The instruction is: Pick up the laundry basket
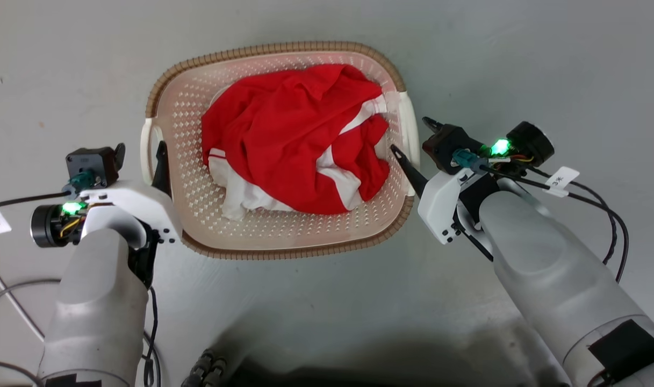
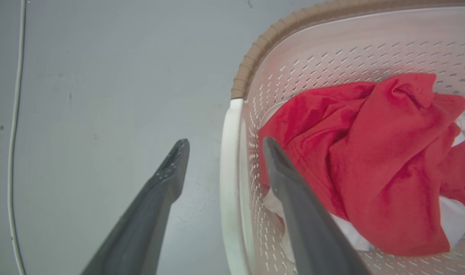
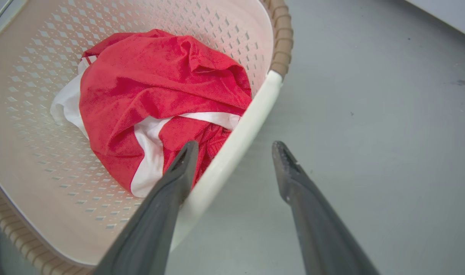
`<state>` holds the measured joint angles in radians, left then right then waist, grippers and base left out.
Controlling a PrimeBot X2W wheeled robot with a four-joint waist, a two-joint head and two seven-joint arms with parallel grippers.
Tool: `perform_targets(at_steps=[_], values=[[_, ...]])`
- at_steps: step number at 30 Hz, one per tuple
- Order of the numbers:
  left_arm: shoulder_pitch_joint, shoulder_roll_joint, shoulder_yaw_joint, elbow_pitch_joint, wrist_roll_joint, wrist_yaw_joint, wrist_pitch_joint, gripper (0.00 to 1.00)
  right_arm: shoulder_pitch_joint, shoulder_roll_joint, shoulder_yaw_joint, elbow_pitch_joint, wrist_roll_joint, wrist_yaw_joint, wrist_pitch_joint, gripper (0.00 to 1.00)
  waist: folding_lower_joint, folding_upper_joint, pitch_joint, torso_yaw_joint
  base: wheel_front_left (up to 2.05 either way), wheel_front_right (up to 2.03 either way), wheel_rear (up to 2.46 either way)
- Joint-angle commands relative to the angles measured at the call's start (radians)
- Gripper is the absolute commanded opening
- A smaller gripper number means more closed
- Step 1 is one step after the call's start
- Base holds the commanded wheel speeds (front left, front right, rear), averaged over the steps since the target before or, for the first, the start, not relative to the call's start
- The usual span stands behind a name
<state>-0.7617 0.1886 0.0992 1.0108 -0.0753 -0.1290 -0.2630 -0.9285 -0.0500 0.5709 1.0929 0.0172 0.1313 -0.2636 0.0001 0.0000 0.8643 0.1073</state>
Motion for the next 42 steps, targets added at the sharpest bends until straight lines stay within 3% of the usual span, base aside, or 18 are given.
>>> perform_targets(at_steps=[1,15,16,17,18,19,28,42], values=[[-0.021,-0.002,-0.006,0.009,-0.003,-0.001,-0.003,1.00,-0.023,-0.001,0.004,0.010,0.003,-0.001,-0.002,1.00,-0.0001,0.0000,0.023,0.011,0.00,0.00,0.00],[-0.077,-0.024,-0.051,0.079,-0.020,-0.002,-0.003,1.00,-0.071,-0.003,0.010,0.078,0.008,-0.001,0.000,1.00,-0.0001,0.0000,0.077,0.027,0.00,0.00,0.00],[-0.078,-0.026,-0.056,0.080,-0.024,-0.002,-0.003,1.00,-0.072,-0.003,0.010,0.082,0.008,-0.001,0.000,0.71,-0.0001,0.0000,0.079,0.027,0.00,0.00,0.00],[-0.077,-0.029,-0.062,0.088,-0.026,-0.002,-0.003,0.49,-0.075,-0.003,0.008,0.084,0.009,-0.001,0.000,0.25,-0.0001,0.0000,0.080,0.028,0.00,0.00,0.00],[-0.079,-0.029,-0.070,0.090,-0.026,-0.002,-0.003,0.15,-0.077,-0.003,0.006,0.088,0.008,-0.001,0.000,0.00,-0.0001,0.0000,0.081,0.028,0.00,0.00,0.00],[-0.081,-0.033,-0.077,0.092,-0.033,-0.002,-0.003,0.00,-0.076,-0.003,0.008,0.094,0.008,-0.001,0.003,0.00,-0.0001,0.0000,0.082,0.030,0.00,0.00,0.00],[-0.061,-0.038,-0.126,0.089,-0.089,0.000,-0.003,0.00,-0.056,-0.005,0.011,0.120,0.011,0.002,0.001,0.00,-0.0001,0.0000,0.037,0.036,0.00,0.00,0.00],[0.012,-0.039,-0.175,0.110,-0.141,0.000,-0.006,0.00,0.051,-0.004,0.089,0.122,0.107,0.002,0.058,0.00,-0.0001,0.0000,-0.186,-0.004,0.00,0.00,0.00]])
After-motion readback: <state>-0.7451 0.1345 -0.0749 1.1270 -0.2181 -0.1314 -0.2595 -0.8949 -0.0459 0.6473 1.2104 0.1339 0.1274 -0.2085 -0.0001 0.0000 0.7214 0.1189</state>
